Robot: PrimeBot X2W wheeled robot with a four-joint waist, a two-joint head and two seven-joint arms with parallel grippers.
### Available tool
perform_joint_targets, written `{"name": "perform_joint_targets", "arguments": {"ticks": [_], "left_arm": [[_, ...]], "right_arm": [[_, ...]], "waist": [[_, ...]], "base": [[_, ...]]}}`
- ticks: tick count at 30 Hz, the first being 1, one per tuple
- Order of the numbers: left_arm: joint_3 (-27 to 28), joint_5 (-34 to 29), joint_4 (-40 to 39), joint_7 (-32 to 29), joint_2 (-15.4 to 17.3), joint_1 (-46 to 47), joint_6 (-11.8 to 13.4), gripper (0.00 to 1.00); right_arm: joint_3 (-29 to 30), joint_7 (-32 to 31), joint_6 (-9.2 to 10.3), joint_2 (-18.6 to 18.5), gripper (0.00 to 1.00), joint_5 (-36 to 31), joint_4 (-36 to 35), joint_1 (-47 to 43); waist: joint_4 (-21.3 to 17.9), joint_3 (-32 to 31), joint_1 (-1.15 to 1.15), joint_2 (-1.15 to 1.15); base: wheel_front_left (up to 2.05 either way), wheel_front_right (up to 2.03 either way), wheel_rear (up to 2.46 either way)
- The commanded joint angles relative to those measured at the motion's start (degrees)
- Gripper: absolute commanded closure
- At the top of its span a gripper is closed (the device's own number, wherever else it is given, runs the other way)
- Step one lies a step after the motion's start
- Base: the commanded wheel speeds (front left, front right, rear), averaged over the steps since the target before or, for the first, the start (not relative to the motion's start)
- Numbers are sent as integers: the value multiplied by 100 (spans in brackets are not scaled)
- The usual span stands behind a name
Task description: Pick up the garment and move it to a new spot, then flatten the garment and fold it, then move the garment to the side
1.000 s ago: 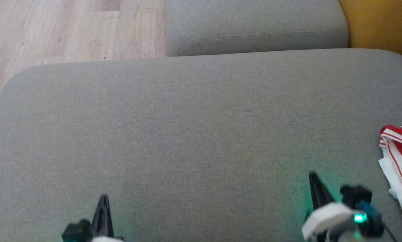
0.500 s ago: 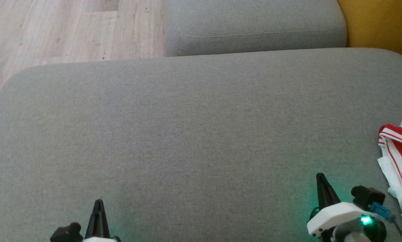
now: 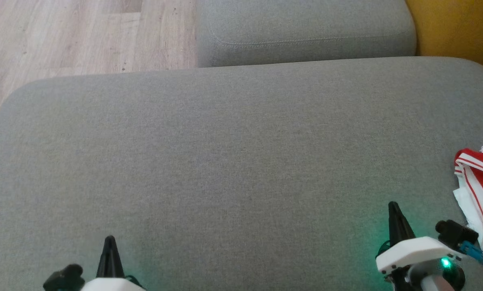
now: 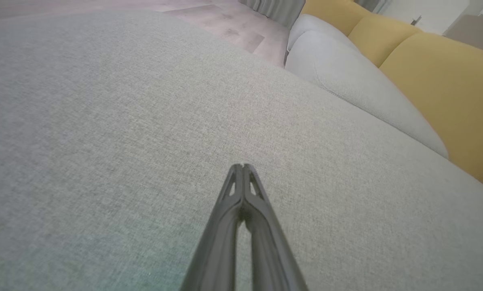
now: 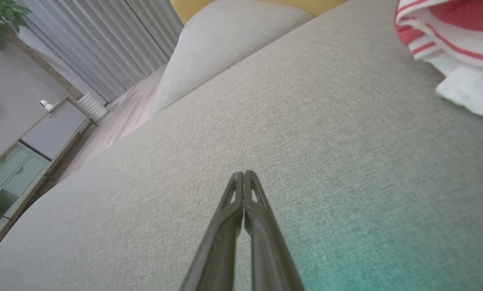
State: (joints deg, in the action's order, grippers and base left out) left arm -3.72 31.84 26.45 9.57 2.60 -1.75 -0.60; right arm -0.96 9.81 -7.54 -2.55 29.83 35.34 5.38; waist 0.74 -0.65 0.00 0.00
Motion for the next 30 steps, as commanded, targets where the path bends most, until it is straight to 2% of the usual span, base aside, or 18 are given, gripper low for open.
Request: {"name": "perform_joint_targets", "arguments": {"ticks": [1, 30], "left_arm": [[104, 162, -226, -30, 8, 288, -55, 100], [379, 1919, -529, -501, 14, 439, -245, 100]], "right_arm": [[25, -54, 1, -10, 100, 178, -246, 227], [242, -526, 3, -17, 100, 1990, -811, 183]], "waist": [[-1, 1, 0, 0], [-23, 26, 0, 0]], "base": [[0, 0, 0], [0, 0, 0]]}}
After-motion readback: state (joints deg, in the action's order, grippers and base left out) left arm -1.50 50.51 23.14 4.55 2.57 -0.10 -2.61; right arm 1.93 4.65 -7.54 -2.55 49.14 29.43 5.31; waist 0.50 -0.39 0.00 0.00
